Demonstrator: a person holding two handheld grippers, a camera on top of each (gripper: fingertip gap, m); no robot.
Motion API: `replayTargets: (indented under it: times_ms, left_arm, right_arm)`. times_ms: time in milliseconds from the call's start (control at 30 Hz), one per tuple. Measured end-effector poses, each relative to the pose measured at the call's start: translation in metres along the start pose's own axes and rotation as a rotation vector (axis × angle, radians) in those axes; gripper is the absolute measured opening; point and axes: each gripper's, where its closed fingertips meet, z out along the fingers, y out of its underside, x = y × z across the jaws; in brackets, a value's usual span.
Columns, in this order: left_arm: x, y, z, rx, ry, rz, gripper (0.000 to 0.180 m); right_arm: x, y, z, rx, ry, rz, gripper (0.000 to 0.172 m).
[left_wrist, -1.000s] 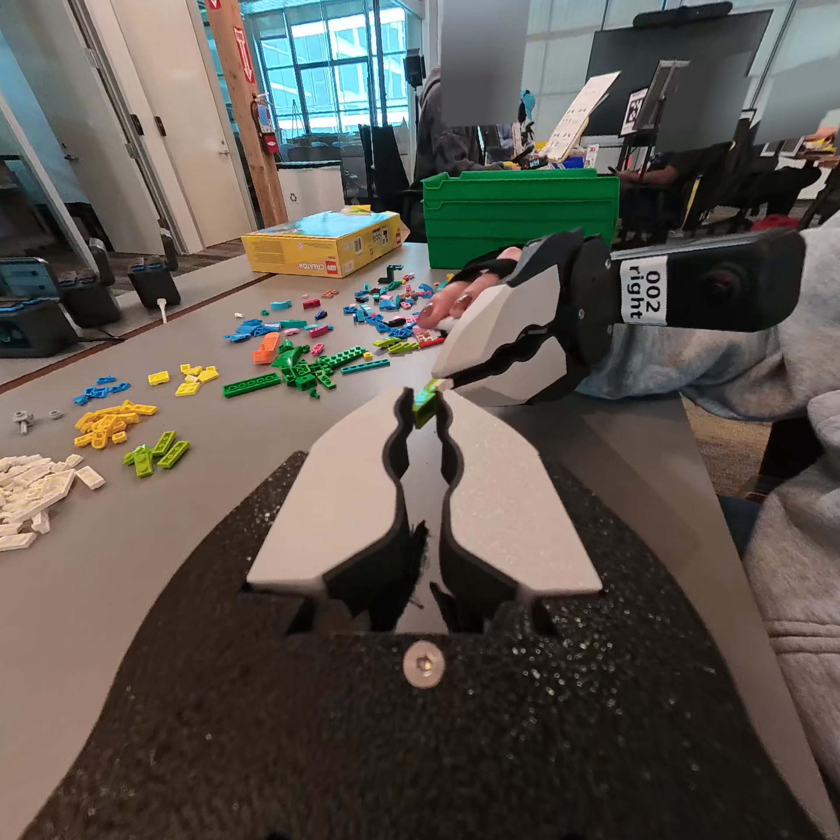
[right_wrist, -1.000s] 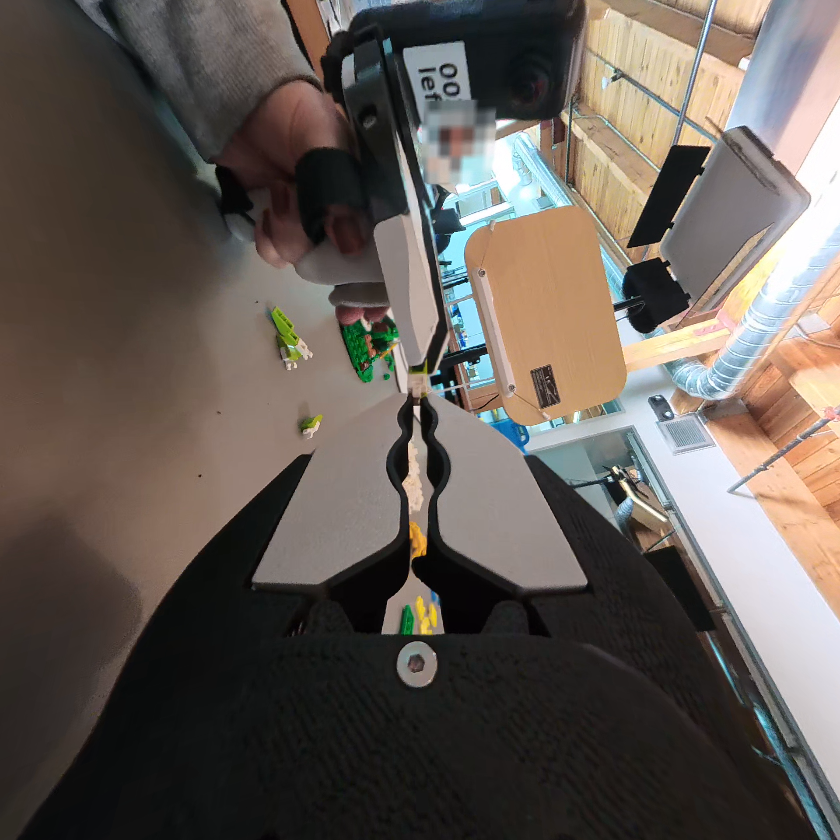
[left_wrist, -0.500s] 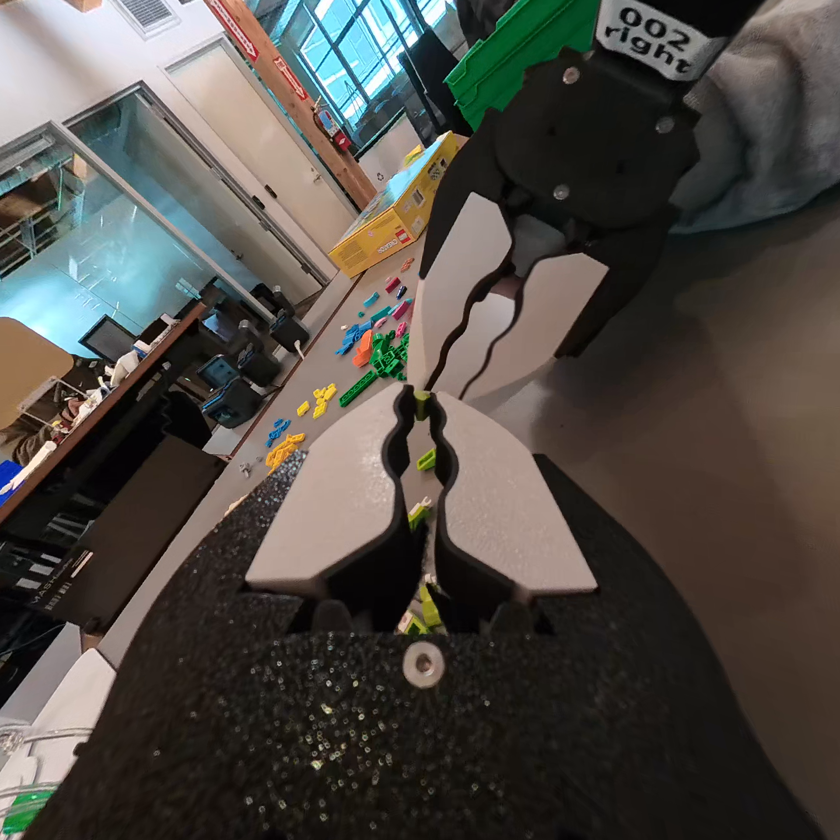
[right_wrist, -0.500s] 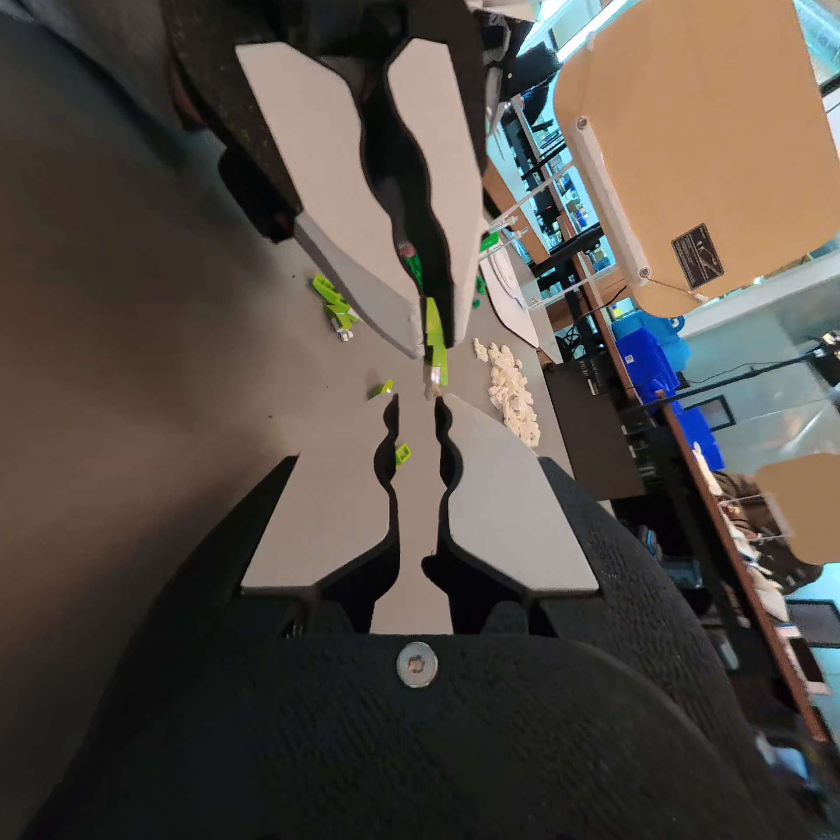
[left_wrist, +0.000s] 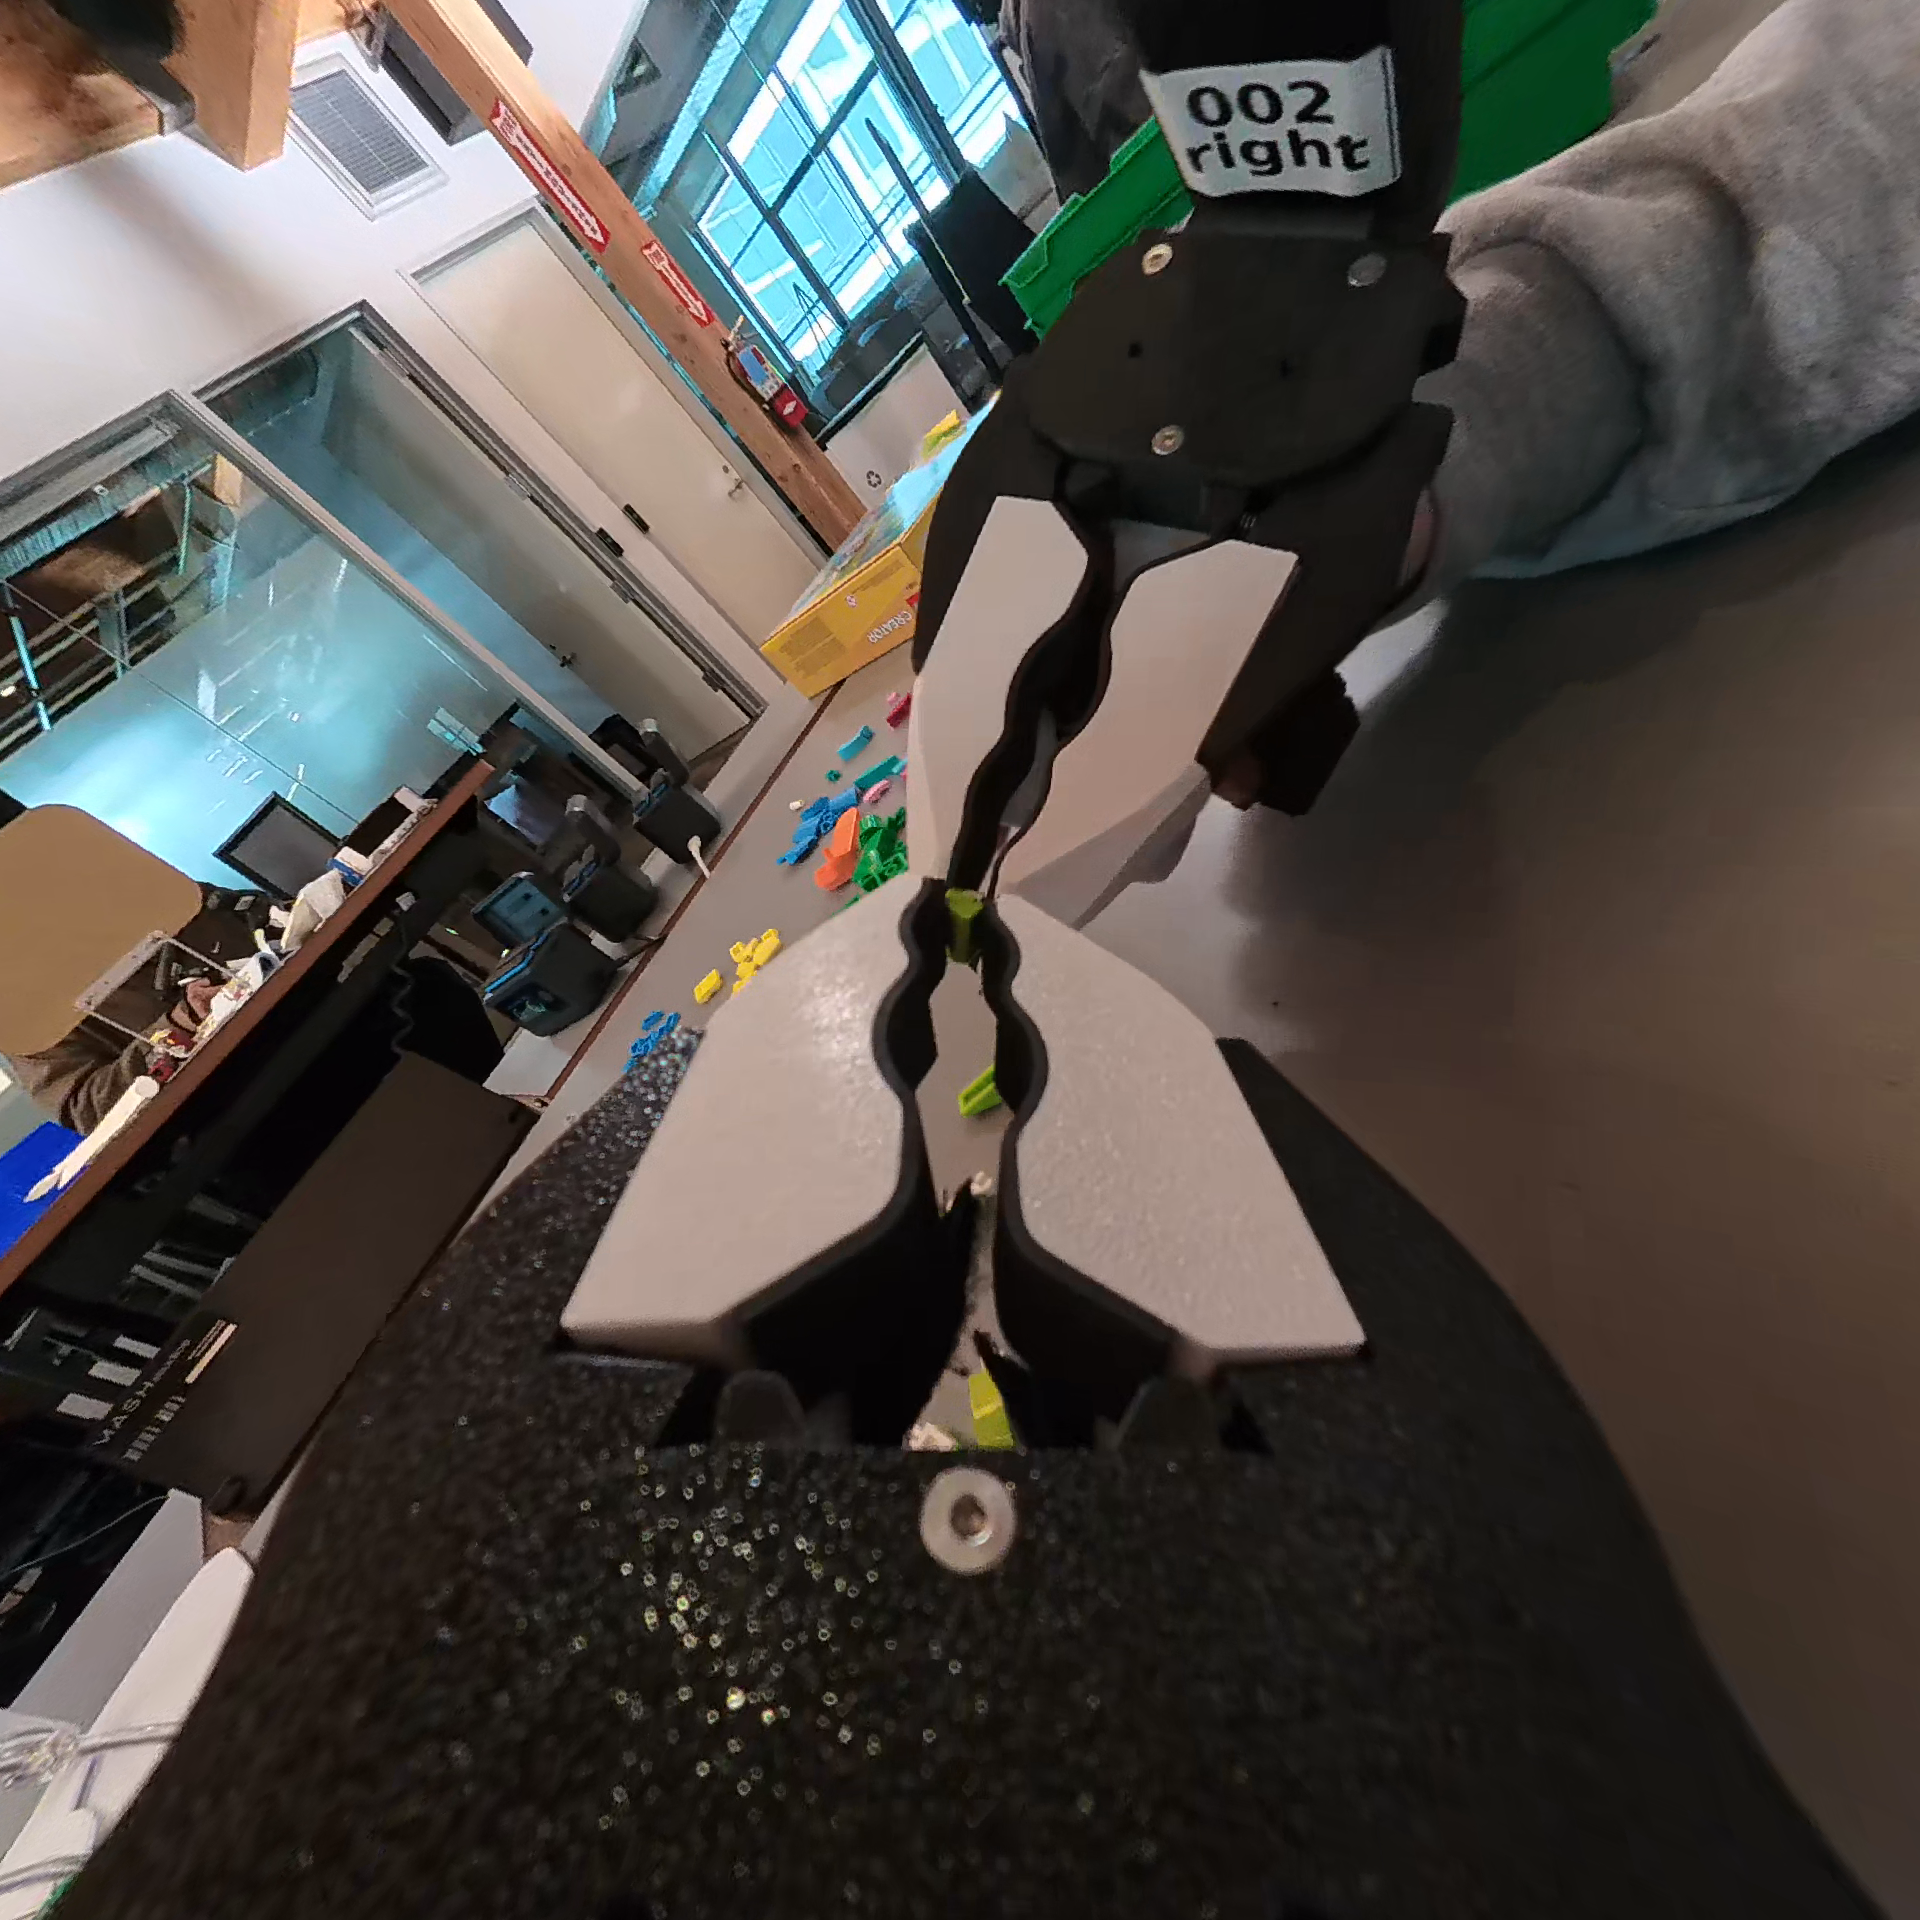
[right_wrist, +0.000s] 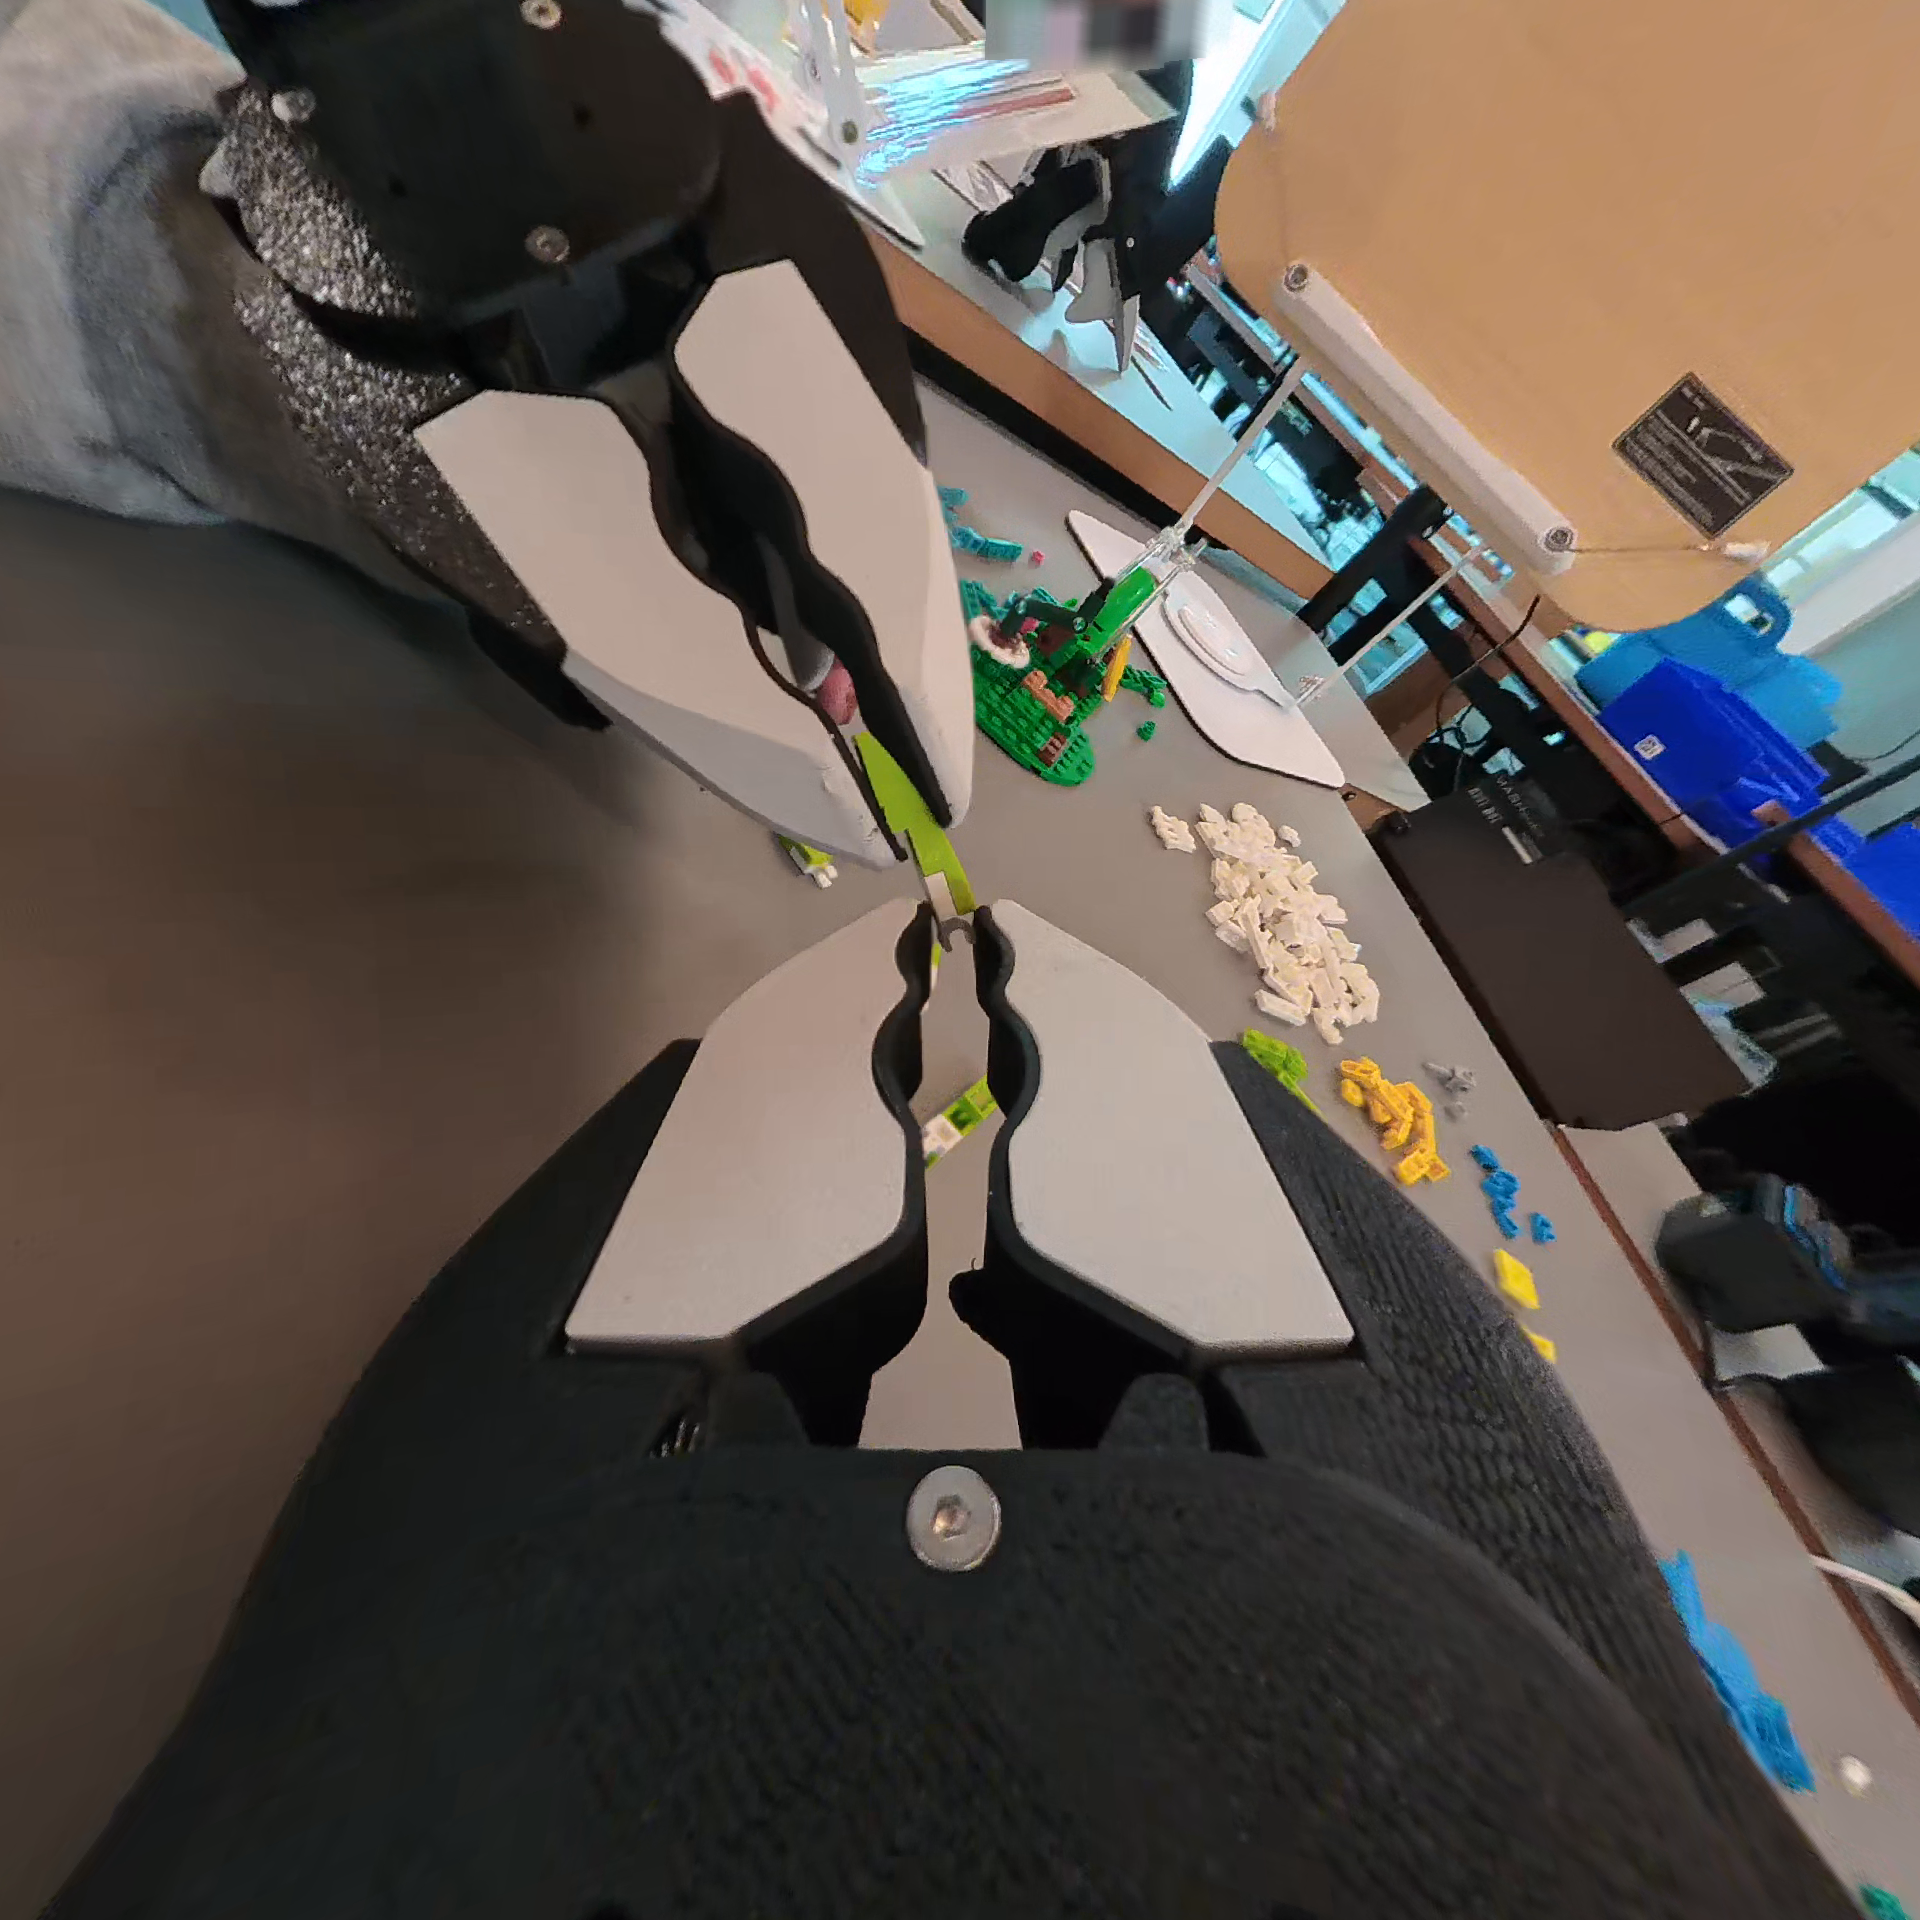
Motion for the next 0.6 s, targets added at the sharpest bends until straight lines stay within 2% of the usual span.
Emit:
replayTargets:
  times_ms: [167, 467, 600]
  left_arm:
    - [-0.006, -0.004, -0.001, 0.015, -0.056, 0.029, 0.007]
    - [-0.014, -0.002, -0.001, -0.070, -0.194, 0.231, 0.008]
    - [-0.014, 0.000, 0.001, -0.098, -0.210, 0.264, 0.008]
  right_arm:
    - [0.005, -0.005, 0.000, -0.023, 0.017, 0.090, 0.006]
    - [0.009, -0.004, 0.006, -0.057, 0.016, 0.402, 0.006]
    - [0.009, -0.002, 0.006, -0.070, 0.014, 0.441, 0.006]
